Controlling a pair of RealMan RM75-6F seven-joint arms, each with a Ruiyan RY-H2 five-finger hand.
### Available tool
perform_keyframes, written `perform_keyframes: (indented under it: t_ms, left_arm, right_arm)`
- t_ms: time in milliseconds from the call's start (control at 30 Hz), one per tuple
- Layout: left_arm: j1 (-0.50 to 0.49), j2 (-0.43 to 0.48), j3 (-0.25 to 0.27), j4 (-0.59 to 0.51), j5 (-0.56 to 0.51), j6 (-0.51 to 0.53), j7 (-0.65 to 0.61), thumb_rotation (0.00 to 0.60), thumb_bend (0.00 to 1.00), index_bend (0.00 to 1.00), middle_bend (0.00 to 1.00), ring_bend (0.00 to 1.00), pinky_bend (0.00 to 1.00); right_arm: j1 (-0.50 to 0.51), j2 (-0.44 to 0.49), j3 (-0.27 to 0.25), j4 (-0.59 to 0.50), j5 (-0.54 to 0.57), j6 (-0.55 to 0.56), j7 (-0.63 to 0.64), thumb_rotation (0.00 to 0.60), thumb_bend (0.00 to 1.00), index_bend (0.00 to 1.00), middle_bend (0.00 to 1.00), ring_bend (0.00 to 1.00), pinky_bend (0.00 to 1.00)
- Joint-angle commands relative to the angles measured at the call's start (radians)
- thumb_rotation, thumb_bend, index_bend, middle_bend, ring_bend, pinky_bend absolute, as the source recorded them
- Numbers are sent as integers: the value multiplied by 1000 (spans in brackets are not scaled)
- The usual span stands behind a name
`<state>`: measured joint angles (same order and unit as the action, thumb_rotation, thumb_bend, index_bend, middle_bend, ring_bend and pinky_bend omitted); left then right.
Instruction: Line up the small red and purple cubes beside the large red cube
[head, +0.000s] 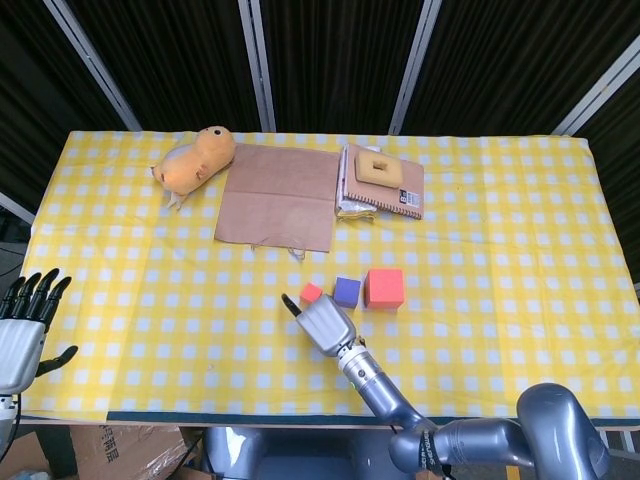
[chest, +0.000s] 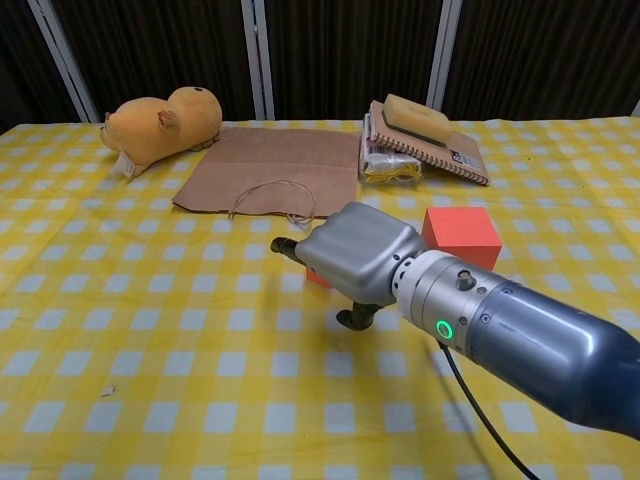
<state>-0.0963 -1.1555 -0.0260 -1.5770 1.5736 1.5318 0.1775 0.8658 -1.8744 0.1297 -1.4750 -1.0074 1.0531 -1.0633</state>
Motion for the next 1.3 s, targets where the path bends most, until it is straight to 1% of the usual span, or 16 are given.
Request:
perform_keyframes:
  t_ms: [33,200,600,967,1300]
  left_arm:
    - [0,0,0,0,0,0,0,600,20,0,0,0,0]
    - [0,0,0,0,0,0,0,600,20,0,0,0,0]
    - [0,0,0,0,0,0,0,600,20,0,0,0,0]
    - [0,0,0,0,0,0,0,600,20,0,0,0,0]
    - [0,0,0,0,0,0,0,600,21,0,0,0,0]
  right_arm:
    - [11,-16,1,16,41,7,-48,600,392,74,862,912,798]
    - [16,-25,3,21,75,15,-73,600,393,58,862,912,798]
    - [25,-39,-13,29,128,47,-146,600,392,57,862,911,798]
    - [18,-23,-28,-17,161,90,-185,600,393,122,864,912,798]
    - [11,-4,-42,-62,177,124,-212,600,392,142,866,911,798]
